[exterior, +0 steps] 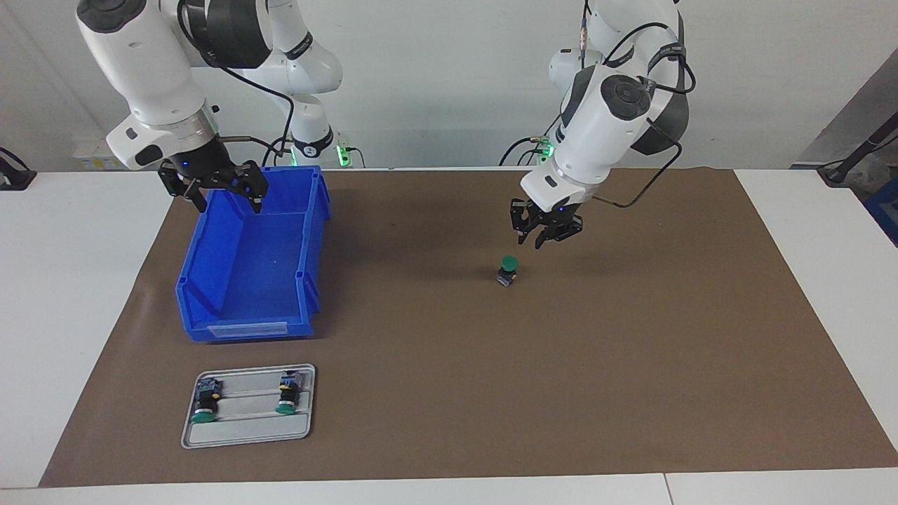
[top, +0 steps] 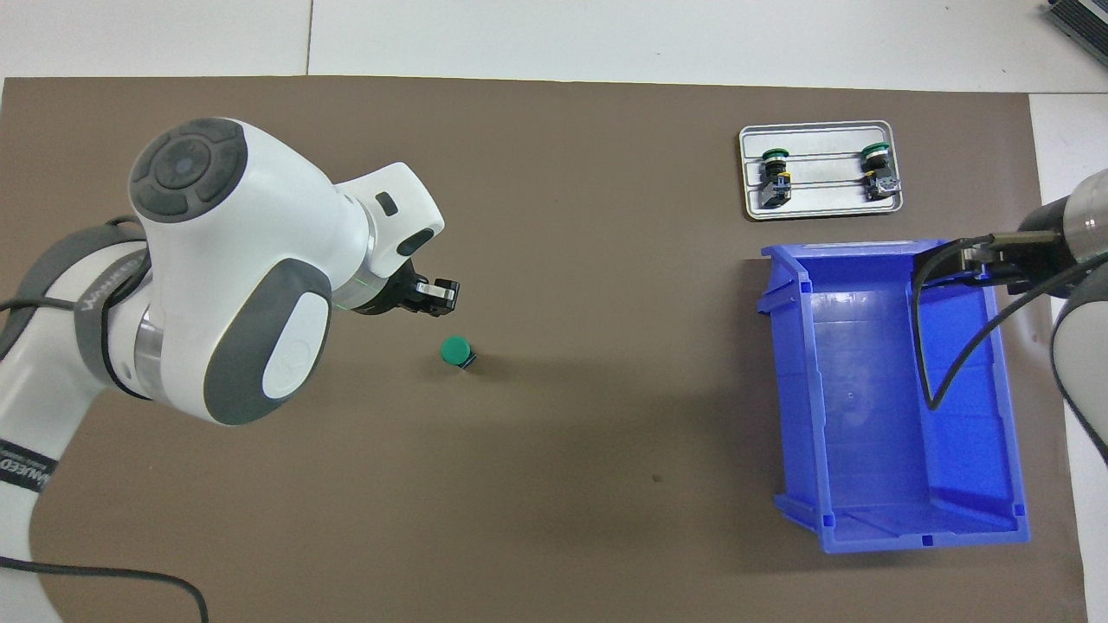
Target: Place and press button with both arms
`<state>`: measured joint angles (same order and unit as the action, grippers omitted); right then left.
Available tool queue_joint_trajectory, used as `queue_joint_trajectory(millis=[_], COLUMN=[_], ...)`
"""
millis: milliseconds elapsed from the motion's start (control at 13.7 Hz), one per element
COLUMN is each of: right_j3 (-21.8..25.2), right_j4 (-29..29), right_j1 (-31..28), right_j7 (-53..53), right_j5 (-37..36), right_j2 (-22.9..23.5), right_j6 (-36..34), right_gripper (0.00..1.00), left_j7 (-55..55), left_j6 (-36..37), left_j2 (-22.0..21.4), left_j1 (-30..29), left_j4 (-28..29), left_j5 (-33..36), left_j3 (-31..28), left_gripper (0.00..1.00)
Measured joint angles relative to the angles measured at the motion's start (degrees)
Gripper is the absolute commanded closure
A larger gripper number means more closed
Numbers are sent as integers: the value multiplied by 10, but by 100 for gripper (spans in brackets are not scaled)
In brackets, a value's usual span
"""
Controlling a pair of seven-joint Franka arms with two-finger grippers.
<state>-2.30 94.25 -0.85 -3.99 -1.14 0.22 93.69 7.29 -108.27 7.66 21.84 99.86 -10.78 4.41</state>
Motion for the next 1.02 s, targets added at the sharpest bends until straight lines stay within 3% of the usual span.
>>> queue_joint_trajectory(millis=[146,438,1022], right_j3=[0,0,0], right_j4=[0,0,0], right_j1=[0,0,0], right_j7=[0,0,0], right_j5=[0,0,0], right_j2=[0,0,0], right_j6=[0,0,0], right_gripper=[0,0,0], left_j7=[3,3,3], left_j6=[-19,-131,-242], left_j2=[-8,-28,-30], left_j1=[9,20,32], left_j4=[33,129,208], left_j5=[4,5,5], left_j3=[-1,0,0], left_gripper=[100,100,100])
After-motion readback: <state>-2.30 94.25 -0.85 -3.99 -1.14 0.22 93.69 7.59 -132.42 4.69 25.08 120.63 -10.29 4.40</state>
